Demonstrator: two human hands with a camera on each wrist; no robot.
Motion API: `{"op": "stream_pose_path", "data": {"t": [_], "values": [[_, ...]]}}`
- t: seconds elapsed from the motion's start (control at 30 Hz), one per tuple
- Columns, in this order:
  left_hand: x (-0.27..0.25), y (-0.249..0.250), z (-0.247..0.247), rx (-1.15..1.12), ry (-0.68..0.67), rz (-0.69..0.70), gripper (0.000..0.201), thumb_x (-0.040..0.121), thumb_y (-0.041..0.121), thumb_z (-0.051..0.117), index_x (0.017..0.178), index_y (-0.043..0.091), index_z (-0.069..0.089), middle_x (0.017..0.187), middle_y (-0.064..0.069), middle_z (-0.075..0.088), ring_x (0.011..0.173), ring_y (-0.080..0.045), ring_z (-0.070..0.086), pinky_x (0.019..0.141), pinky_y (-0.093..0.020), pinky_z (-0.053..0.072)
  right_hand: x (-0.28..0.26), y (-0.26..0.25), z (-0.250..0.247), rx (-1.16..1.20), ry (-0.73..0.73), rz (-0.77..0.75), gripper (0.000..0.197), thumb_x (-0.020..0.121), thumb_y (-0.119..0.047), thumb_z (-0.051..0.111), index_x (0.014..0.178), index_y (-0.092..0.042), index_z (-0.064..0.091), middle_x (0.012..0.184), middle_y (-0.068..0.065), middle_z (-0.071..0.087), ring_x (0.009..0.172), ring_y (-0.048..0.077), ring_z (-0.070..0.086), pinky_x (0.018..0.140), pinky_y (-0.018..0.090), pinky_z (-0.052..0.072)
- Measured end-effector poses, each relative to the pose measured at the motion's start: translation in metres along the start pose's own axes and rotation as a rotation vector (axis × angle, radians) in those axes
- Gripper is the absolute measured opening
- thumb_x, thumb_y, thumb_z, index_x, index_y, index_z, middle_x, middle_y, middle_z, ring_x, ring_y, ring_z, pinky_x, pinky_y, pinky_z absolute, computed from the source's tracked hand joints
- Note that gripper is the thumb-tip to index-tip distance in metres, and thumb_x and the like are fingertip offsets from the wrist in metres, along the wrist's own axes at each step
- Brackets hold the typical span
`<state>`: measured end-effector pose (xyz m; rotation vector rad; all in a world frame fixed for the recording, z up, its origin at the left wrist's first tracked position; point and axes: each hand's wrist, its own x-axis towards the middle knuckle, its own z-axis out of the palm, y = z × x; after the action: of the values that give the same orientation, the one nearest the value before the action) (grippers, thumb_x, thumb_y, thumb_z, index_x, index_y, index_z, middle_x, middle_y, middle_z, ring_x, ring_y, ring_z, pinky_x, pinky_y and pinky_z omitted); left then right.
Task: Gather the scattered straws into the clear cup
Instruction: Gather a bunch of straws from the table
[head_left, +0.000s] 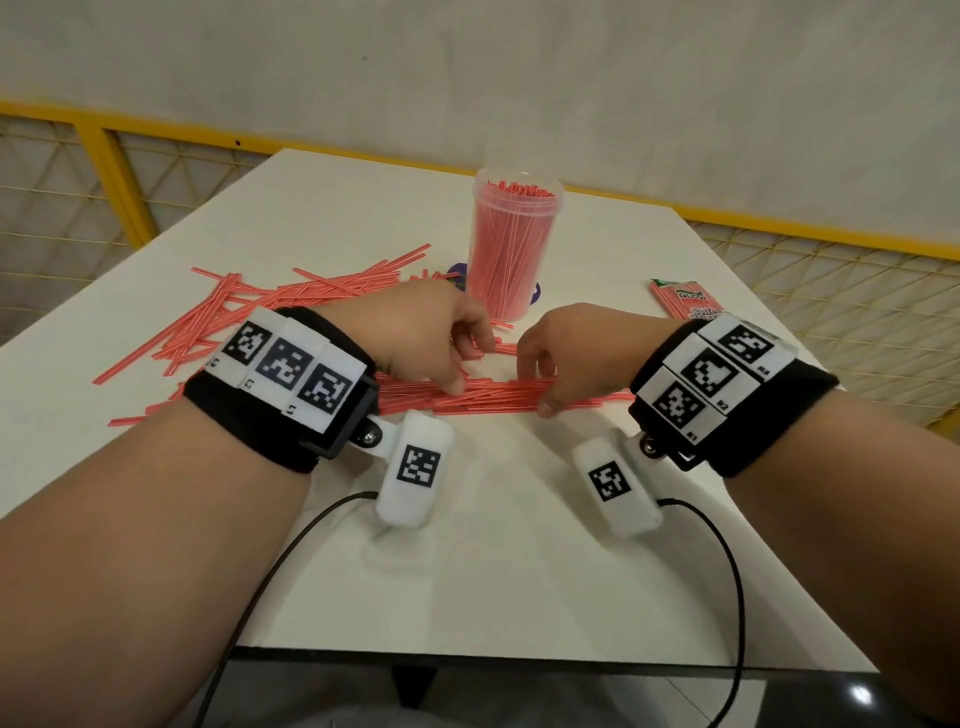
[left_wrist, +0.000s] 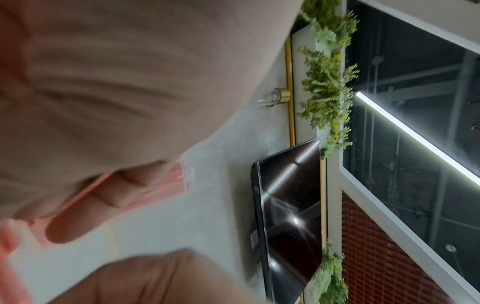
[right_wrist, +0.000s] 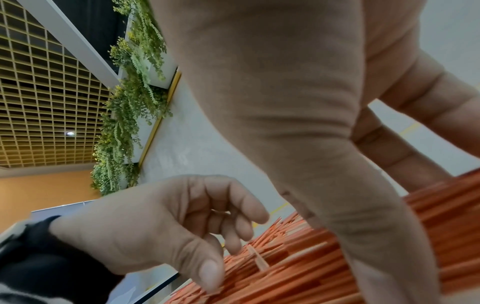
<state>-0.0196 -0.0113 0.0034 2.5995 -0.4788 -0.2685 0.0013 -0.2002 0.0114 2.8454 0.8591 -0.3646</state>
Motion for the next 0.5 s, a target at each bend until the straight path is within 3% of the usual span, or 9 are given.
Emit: {"op": "stream_pose_path", "data": {"t": [0.1, 0.2, 0.27, 0.33, 0.5], "values": [[-0.003, -0.008, -0.010, 0.084, 0.055, -0.062, 0.045, 0.072, 0.011, 0.082, 0.108, 0.032, 0.064, 0.096, 0.015, 0.060, 0.079, 0.001, 0.058, 0.070, -0.019, 0.045, -0.004, 0.008, 0.000, 0.050, -0.014, 0.050, 0.066, 0.067, -0.037, 0.085, 0.125, -0.030, 0.054, 0.105, -0.010, 0.051, 0.095, 0.015, 0.050, 0.077, 0.027, 0.037], [-0.004, -0.012, -0.009, 0.204, -0.047, -0.141, 0.042, 0.075, 0.023, 0.082, 0.111, 0.033, 0.062, 0.105, 0.010, 0.061, 0.090, -0.010, 0.059, 0.082, -0.030, 0.048, -0.007, 0.016, -0.002, 0.028, -0.062, 0.094, 0.078, 0.062, -0.038, 0.087, 0.129, -0.033, 0.048, 0.111, -0.008, 0.051, 0.097, 0.016, 0.050, 0.078, 0.029, 0.039], [-0.005, -0.012, -0.008, 0.211, -0.102, -0.171, 0.042, 0.071, 0.034, 0.084, 0.106, 0.032, 0.061, 0.105, 0.008, 0.060, 0.095, -0.015, 0.058, 0.082, -0.033, 0.048, -0.009, 0.019, -0.001, 0.027, -0.098, 0.113, 0.073, 0.063, -0.037, 0.087, 0.126, -0.032, 0.050, 0.110, -0.006, 0.055, 0.096, 0.017, 0.053, 0.077, 0.030, 0.043], [-0.006, -0.012, -0.008, 0.219, -0.136, -0.180, 0.048, 0.064, 0.041, 0.087, 0.101, 0.032, 0.059, 0.100, 0.010, 0.058, 0.090, -0.013, 0.057, 0.072, -0.029, 0.045, -0.010, 0.019, 0.001, 0.029, -0.105, 0.116, 0.066, 0.065, -0.035, 0.086, 0.122, -0.031, 0.052, 0.106, -0.004, 0.058, 0.093, 0.018, 0.055, 0.076, 0.031, 0.045], [-0.006, -0.008, -0.002, 0.253, -0.180, -0.130, 0.042, 0.064, 0.028, 0.088, 0.098, 0.033, 0.063, 0.094, 0.007, 0.064, 0.085, -0.014, 0.062, 0.074, -0.031, 0.051, -0.011, 0.014, 0.003, 0.032, -0.070, 0.059, 0.048, 0.066, -0.026, 0.085, 0.108, -0.029, 0.062, 0.097, -0.006, 0.063, 0.086, 0.014, 0.054, 0.068, 0.026, 0.039]]}}
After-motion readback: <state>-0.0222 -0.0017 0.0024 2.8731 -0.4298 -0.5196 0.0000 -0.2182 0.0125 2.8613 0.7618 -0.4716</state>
